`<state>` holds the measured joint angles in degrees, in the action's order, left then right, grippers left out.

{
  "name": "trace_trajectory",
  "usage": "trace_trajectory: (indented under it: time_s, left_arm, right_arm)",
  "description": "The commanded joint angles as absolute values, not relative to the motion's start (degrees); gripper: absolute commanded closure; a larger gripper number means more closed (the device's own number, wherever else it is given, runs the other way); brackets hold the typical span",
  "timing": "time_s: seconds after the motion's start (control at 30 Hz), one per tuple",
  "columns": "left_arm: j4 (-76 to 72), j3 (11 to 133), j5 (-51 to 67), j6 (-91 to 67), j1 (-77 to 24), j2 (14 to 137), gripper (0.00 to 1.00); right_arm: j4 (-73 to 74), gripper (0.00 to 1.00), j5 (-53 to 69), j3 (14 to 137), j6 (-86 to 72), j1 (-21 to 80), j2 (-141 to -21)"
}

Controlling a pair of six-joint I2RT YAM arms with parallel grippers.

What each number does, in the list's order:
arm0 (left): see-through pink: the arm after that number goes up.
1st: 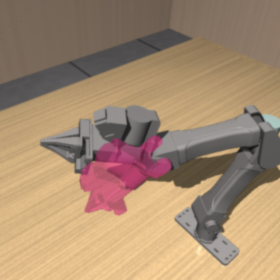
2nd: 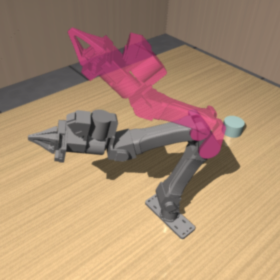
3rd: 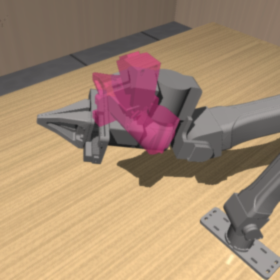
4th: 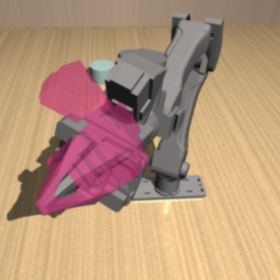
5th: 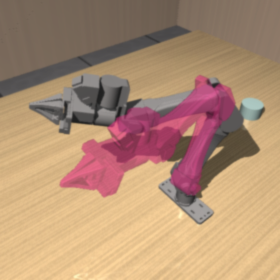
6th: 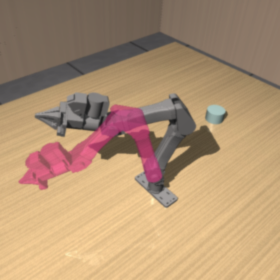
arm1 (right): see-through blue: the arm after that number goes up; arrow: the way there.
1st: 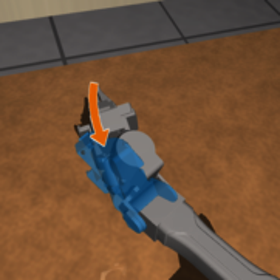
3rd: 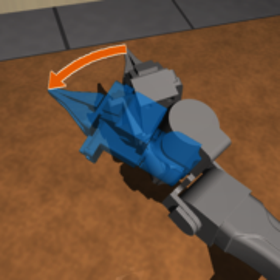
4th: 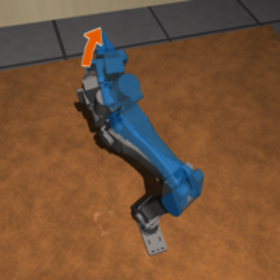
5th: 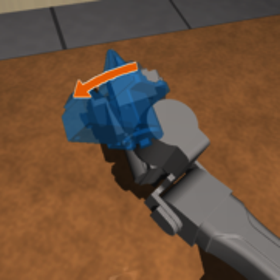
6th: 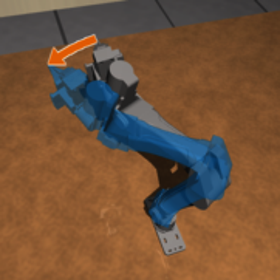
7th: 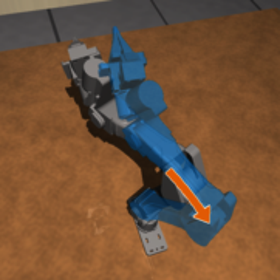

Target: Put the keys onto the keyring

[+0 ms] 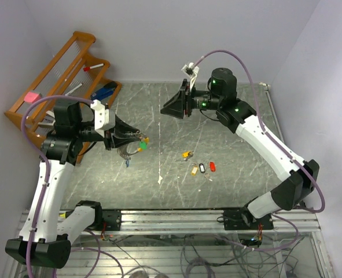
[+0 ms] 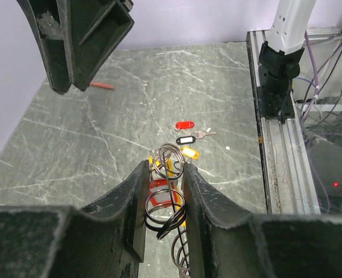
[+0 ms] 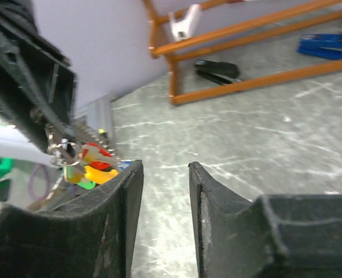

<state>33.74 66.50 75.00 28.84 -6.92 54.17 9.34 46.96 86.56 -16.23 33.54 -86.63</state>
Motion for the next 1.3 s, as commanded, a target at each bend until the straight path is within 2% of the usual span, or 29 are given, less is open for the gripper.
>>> trace_trajectory:
  time_s: [0.0, 0.03, 0.1, 0.17, 0.2, 0.23, 0.3, 0.43, 0.77, 0.9, 1.27]
  left_arm:
    - [35.73, 67.62, 75.15, 35.85, -7.21, 54.18, 0.93]
    - [35.99, 67.63, 74.81, 36.53, -7.21, 54.21, 0.93]
    - [36.25, 67.72, 74.25, 37.43, -7.21, 54.28, 0.93]
    - [36.38, 67.75, 73.97, 38.22, -7.21, 54.31, 0.93]
    - [36.34, 67.69, 73.8, 38.32, -7.21, 54.44, 0.93]
    - [36.18, 67.68, 73.63, 38.22, -7.21, 54.49, 0.93]
    - [35.56, 67.63, 73.55, 37.6, -7.21, 54.48, 0.93]
    - [33.28, 66.8, 73.65, 34.65, -7.21, 54.39, 0.93]
    - [26.84, 63.7, 72.36, 28.83, -7.29, 54.49, 0.93]
    - [26.63, 63.12, 72.47, 28.54, -7.29, 54.98, 0.93]
    - [26.06, 63.19, 71.65, 28.21, -7.46, 56.25, 0.93]
  right_arm:
    - [13.53, 0.6, 33.4, 85.88, -6.61, 34.0, -81.08]
    - [13.3, 0.58, 32.74, 84.82, -5.26, 34.31, -80.25]
    - [11.82, 0.48, 32.53, 82.73, -3.16, 34.92, -78.61]
    - [10.14, 0.23, 33.4, 80.36, -2.45, 35.27, -77.74]
    - [10.0, 0.19, 34.5, 79.93, -2.69, 35.26, -78.0]
    - [10.58, 0.19, 35.88, 80.24, -3.26, 35.25, -78.86]
    - [12.12, 0.26, 39.0, 82.79, -6.17, 35.25, -81.61]
    - [11.31, 0.48, 42.2, 85.15, -9.77, 36.77, -85.0]
    - [8.1, 0.52, 42.55, 86.75, -12.34, 40.47, -85.65]
    - [7.49, 0.52, 44.99, 87.21, -14.37, 40.47, -85.85]
    - [1.72, 0.61, 53.98, 87.48, -21.65, 40.62, -89.07]
